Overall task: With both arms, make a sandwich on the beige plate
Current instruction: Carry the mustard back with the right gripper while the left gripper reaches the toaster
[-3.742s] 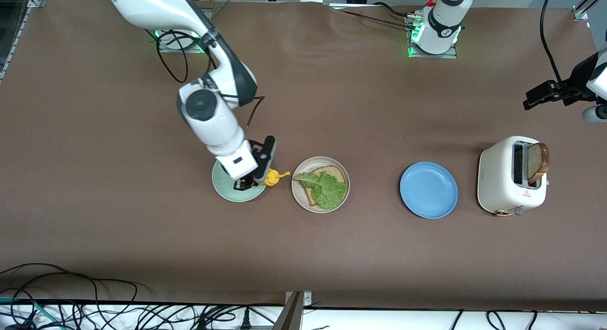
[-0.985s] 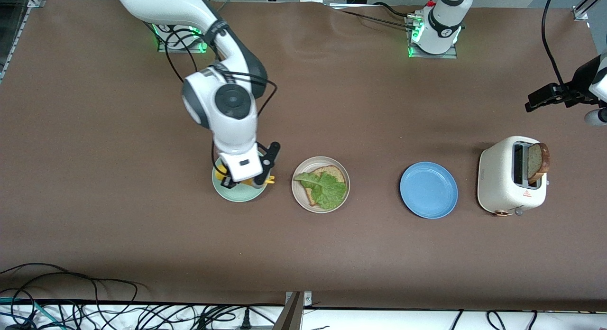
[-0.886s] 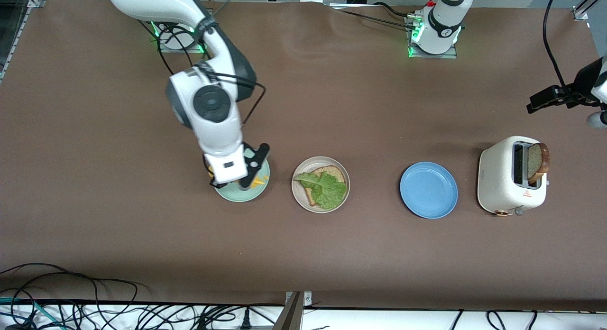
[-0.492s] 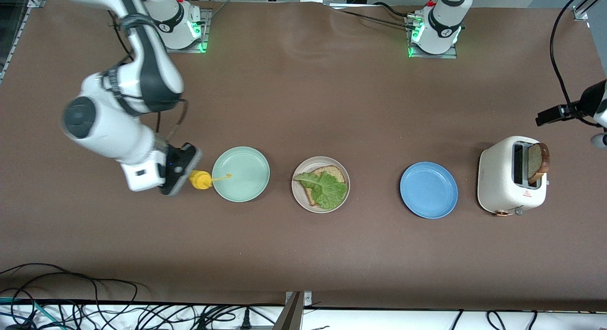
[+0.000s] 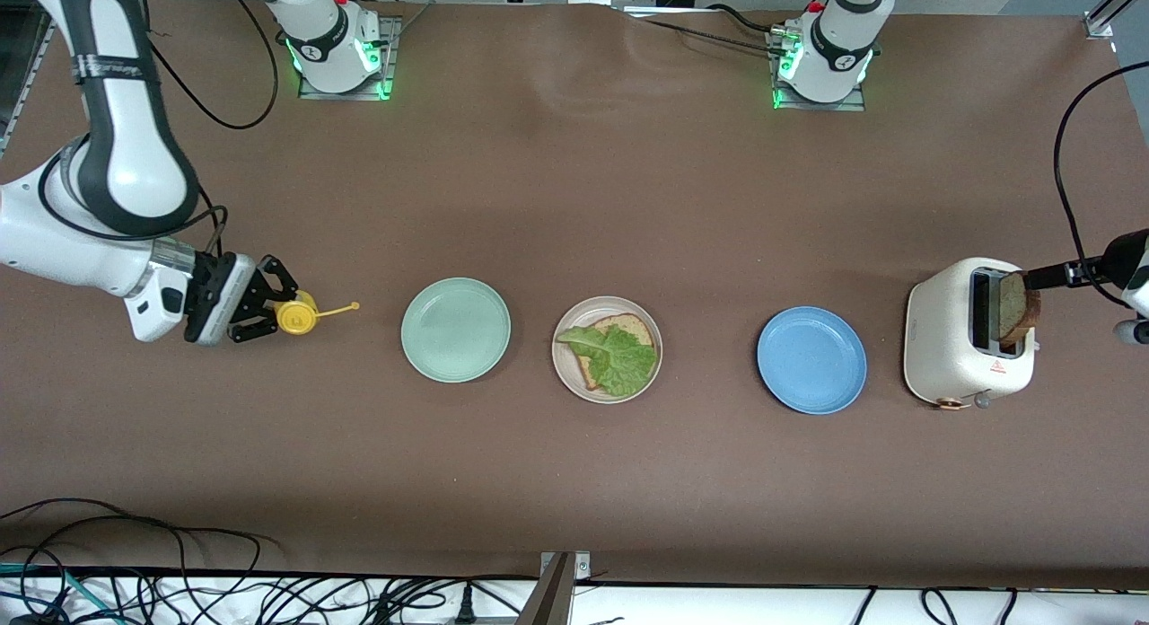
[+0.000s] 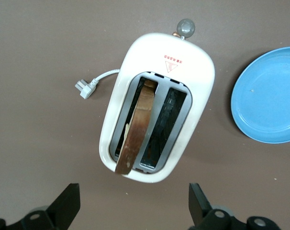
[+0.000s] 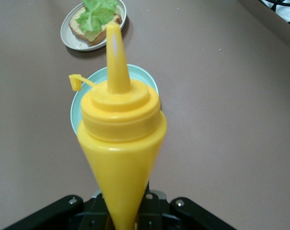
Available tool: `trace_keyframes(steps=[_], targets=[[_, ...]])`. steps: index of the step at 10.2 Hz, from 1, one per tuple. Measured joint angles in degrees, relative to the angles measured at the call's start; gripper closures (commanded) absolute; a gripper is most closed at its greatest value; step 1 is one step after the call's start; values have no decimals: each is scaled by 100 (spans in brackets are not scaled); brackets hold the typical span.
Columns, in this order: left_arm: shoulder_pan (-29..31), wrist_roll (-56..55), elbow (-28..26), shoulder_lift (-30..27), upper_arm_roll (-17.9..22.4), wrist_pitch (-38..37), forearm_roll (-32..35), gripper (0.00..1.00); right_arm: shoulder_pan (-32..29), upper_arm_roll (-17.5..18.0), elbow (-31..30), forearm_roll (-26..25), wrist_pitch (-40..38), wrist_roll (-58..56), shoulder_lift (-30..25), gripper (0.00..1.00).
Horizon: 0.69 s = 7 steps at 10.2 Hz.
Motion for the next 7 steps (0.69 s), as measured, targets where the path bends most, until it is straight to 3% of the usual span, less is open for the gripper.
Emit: trace_keyframes(steps=[3, 6, 7], targets=[[-3, 148, 2, 379, -27, 484, 0, 0, -361, -169, -785, 1374, -170, -2151, -38, 100], [127, 178, 3, 670, -22, 586, -26, 0, -657, -562, -1539, 2000, -706, -3873, 17, 100], [195, 217, 3, 720, -22, 587, -43, 5, -736, -677, -1662, 2094, -903, -4223, 68, 100]])
